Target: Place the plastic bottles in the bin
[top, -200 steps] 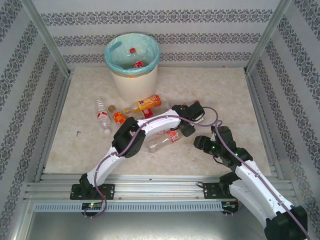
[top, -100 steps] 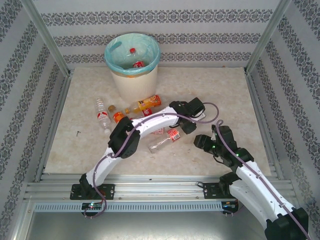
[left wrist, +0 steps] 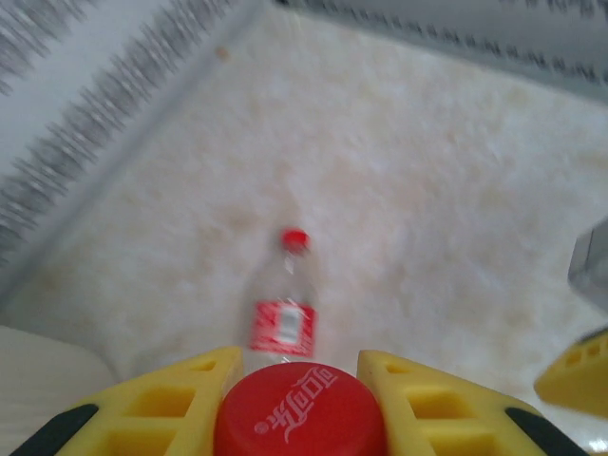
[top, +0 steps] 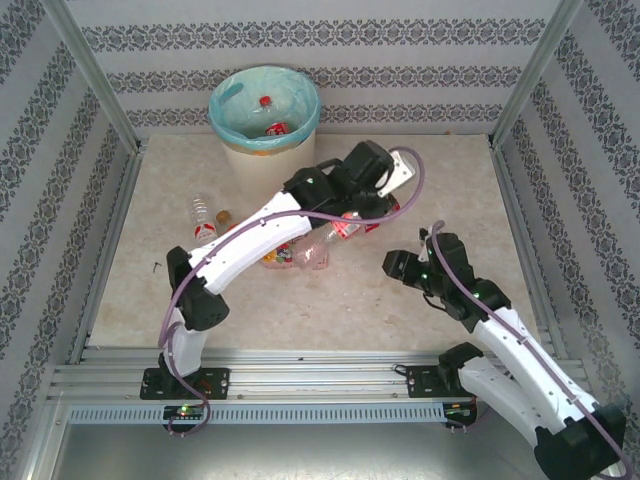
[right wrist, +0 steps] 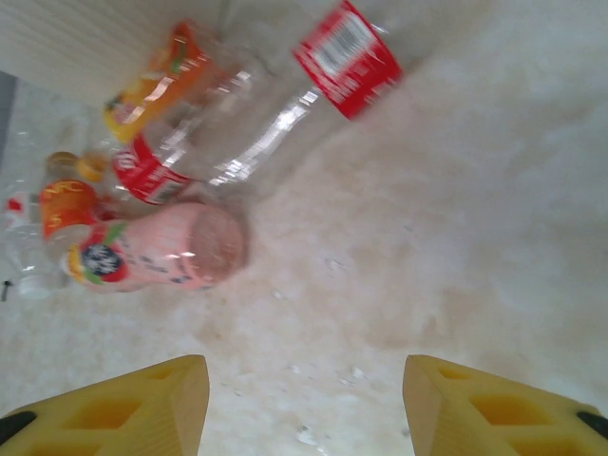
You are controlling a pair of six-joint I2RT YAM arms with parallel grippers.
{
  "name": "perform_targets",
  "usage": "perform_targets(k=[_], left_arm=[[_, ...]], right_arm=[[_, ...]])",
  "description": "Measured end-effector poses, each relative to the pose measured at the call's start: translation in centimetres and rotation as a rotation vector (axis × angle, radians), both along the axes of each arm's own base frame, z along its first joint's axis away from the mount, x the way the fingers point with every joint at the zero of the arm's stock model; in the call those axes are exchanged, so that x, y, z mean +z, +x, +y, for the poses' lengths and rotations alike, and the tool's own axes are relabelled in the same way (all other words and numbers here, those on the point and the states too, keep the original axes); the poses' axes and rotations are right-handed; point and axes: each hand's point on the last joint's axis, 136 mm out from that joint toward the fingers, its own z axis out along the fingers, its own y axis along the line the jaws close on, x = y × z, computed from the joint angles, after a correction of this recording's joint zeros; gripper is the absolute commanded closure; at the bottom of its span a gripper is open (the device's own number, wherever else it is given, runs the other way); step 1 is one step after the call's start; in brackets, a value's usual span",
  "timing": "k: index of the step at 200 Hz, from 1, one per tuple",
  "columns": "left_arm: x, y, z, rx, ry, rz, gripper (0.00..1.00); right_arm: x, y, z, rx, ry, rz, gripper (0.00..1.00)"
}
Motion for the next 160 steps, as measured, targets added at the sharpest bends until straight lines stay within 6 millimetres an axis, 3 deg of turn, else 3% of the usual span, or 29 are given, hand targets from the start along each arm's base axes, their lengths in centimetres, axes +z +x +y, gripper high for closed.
perform_targets(k=[25, 49, 86, 121, 160], left_arm=[[7.3, 2.3, 2.2, 0.058, -0.105, -0.177, 1.0], [13.6, 5.5, 6.1, 0.161, -0.202, -0.344, 1.0], [19.8, 9.4, 12.5, 0.321, -0.313, -0.518, 1.0], [22.2, 13.0, 17.3, 0.443, -0.369, -0.624, 1.0], [20.1, 17.6, 20.8, 0.54, -0.377, -0.626, 1.0]], right_arm=[[2.2, 1.1, 2.1, 0.052, -0.003, -0.053, 0.43], [2.2, 1.4, 3.8, 0.096, -0.02, -0.056, 0.43], [2.2, 1.3, 6.0, 0.152, -0.035, -0.051, 0.42], [5.3, 1.7, 7.8, 0.186, 0.0, -0.13, 0.43], [7.1, 2.0, 10.3, 0.245, 0.009, -0.173, 0.42]])
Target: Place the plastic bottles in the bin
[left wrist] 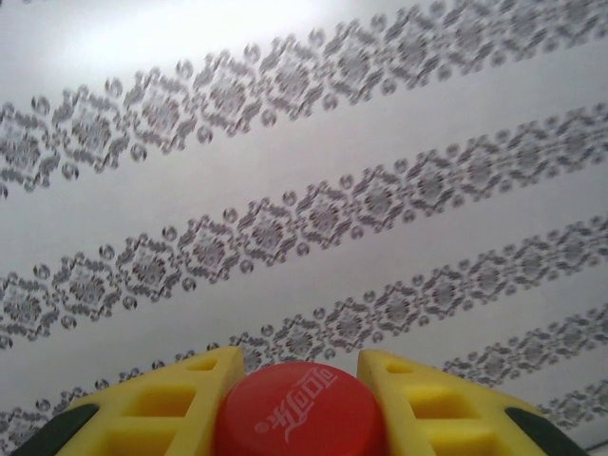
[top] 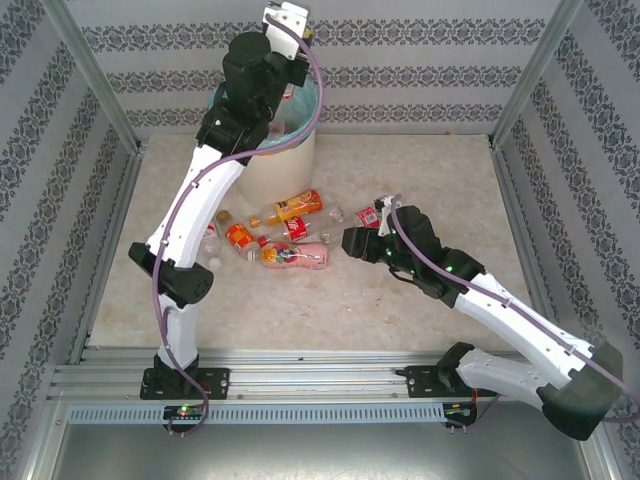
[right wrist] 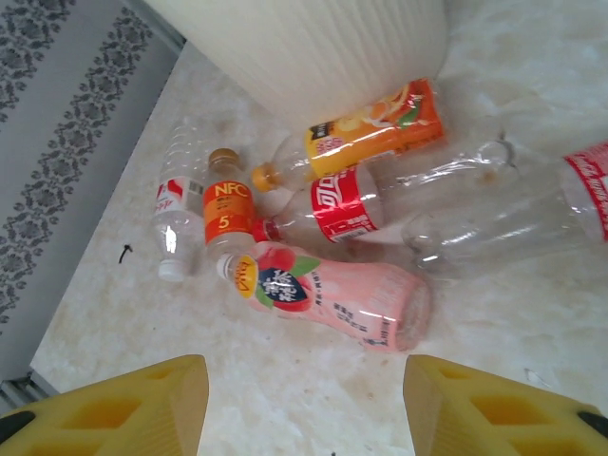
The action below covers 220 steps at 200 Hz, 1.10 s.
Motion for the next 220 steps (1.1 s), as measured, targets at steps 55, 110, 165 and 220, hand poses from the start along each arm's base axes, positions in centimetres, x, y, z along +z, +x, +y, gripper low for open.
perform_targets(k=[55, 110, 165, 220], left_arm=[[-4.3, 4.8, 3.0, 0.013, -0.094, 0.075, 1.0], [-11.0, 7.7, 1.5, -0.032, -0.109, 0.223, 1.0], [-14.5, 8.5, 0.2, -0.081, -0.096, 0.308, 1.0], [-14.7, 8.7, 0.8, -0.048, -0.085, 0.313, 1.0]], right_arm=[[-0.4, -0.2, 0.8, 0.018, -0.014, 0.002, 0.42], [-0.6, -0.4, 0.2, -0.001, -0.024, -0.01, 0.41], [-1.0, -0.6, 0.1, -0.004, -0.031, -0.008, 0.41], [-1.9, -0.6, 0.1, -0.005, -0.043, 0.009, 0.41]])
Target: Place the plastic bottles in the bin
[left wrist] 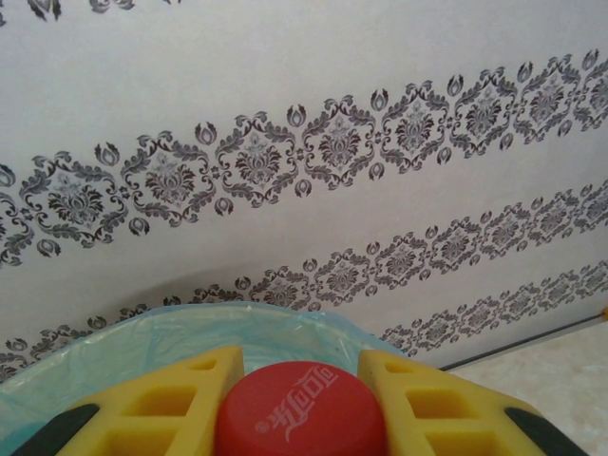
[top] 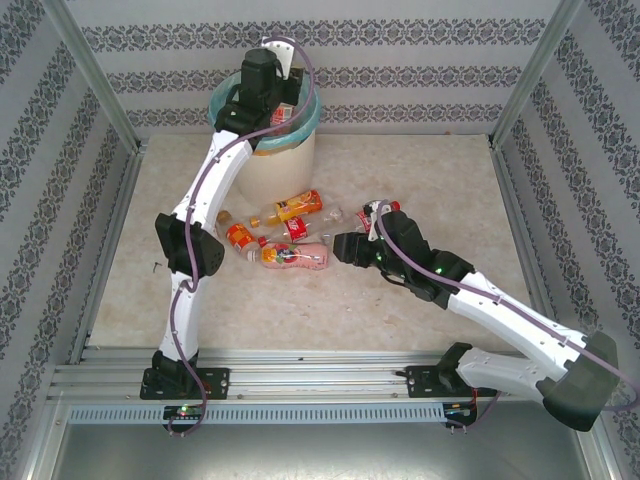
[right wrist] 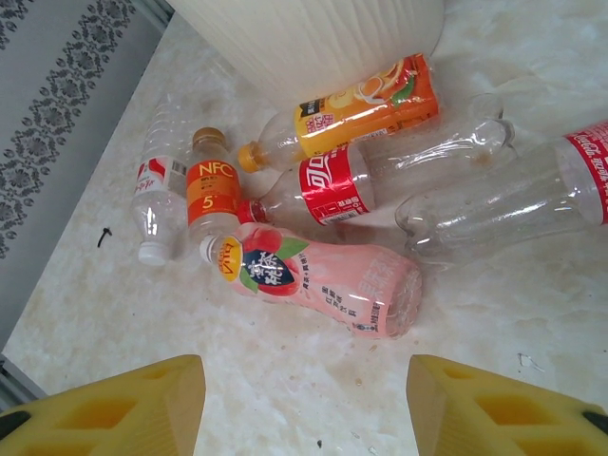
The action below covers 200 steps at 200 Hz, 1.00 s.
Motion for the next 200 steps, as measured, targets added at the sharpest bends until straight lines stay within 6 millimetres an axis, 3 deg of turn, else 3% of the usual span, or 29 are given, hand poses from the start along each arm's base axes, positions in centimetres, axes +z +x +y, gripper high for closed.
perform_targets(k=[200], left_arm=[[0.3, 1.6, 4.1, 0.208, 0.066, -0.125, 1.0]], right_arm=[[-1.0, -0.3, -0.1, -0.004, -0.025, 0.015, 0.4]])
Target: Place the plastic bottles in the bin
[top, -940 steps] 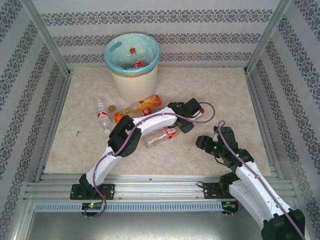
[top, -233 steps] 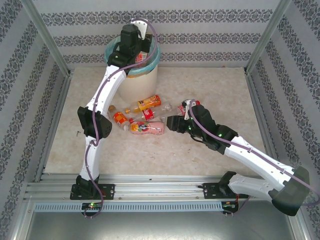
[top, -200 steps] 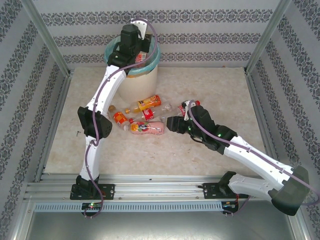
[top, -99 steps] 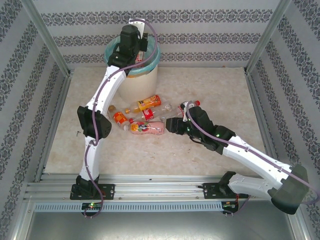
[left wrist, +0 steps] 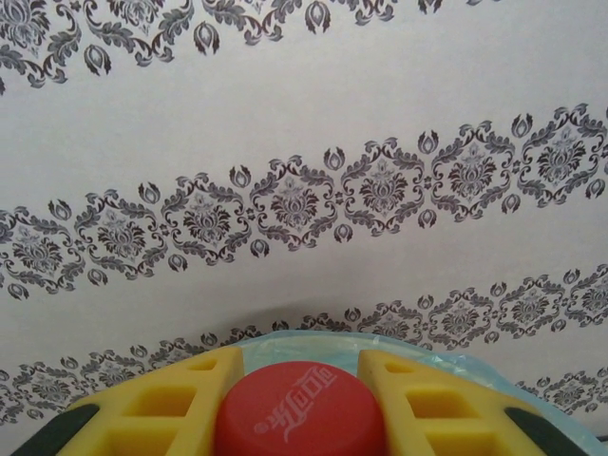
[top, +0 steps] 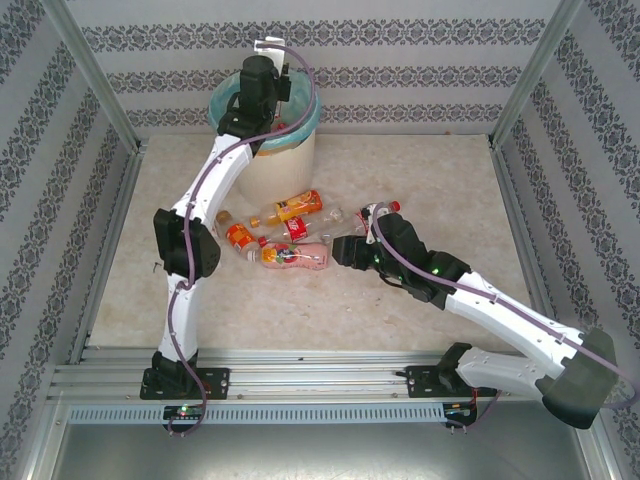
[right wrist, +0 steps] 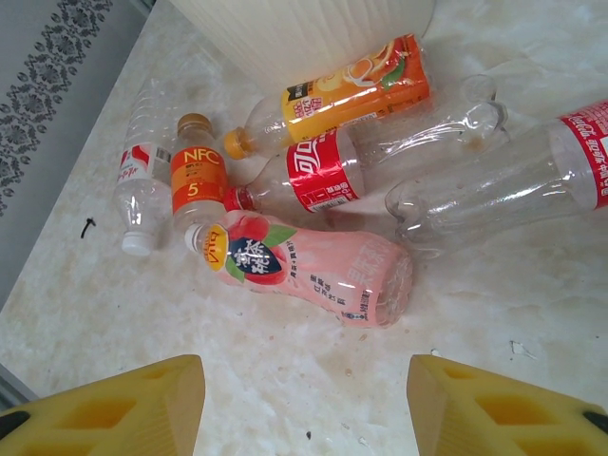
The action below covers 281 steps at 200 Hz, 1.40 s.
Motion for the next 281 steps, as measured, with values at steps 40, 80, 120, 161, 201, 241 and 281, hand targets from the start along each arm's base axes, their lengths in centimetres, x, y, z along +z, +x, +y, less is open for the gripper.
perform_targets(k=[40, 80, 120, 161, 201, 241, 281], left_arm=[[0.0, 0.3, 1.4, 0.018, 0.013, -0.001, 1.0], [-0.8, 0.6, 2.2, 0.023, 0.079, 0.02, 1.0], [-2.7, 0.9, 2.1, 0.008, 0.164, 0.062, 1.0], [-5.7, 1.0, 1.8, -0.044, 0.199, 0.155, 1.0], [-10.0, 1.1, 0.6, -0.111, 0.193, 0.267, 0.95], [-10.6, 0.9, 0.5, -0.124, 0.178, 0.296, 0.89], [-10.9, 0.5, 0.6, -0.121, 0.161, 0.326, 0.37]], right_arm=[[0.0, 0.0, -0.1, -0.003, -0.001, -0.002, 0.4], [-0.2, 0.1, 0.0, -0.003, -0.006, 0.003, 0.4], [-0.5, 0.1, 0.0, -0.003, -0.011, 0.009, 0.4], [-0.6, 0.2, 0.1, -0.003, -0.012, 0.01, 0.4], [-1.1, 0.3, 0.2, -0.003, -0.022, 0.02, 0.4], [-1.5, 0.4, 0.3, -0.003, -0.029, 0.028, 0.4], [-1.5, 0.4, 0.4, -0.002, -0.027, 0.033, 0.4]])
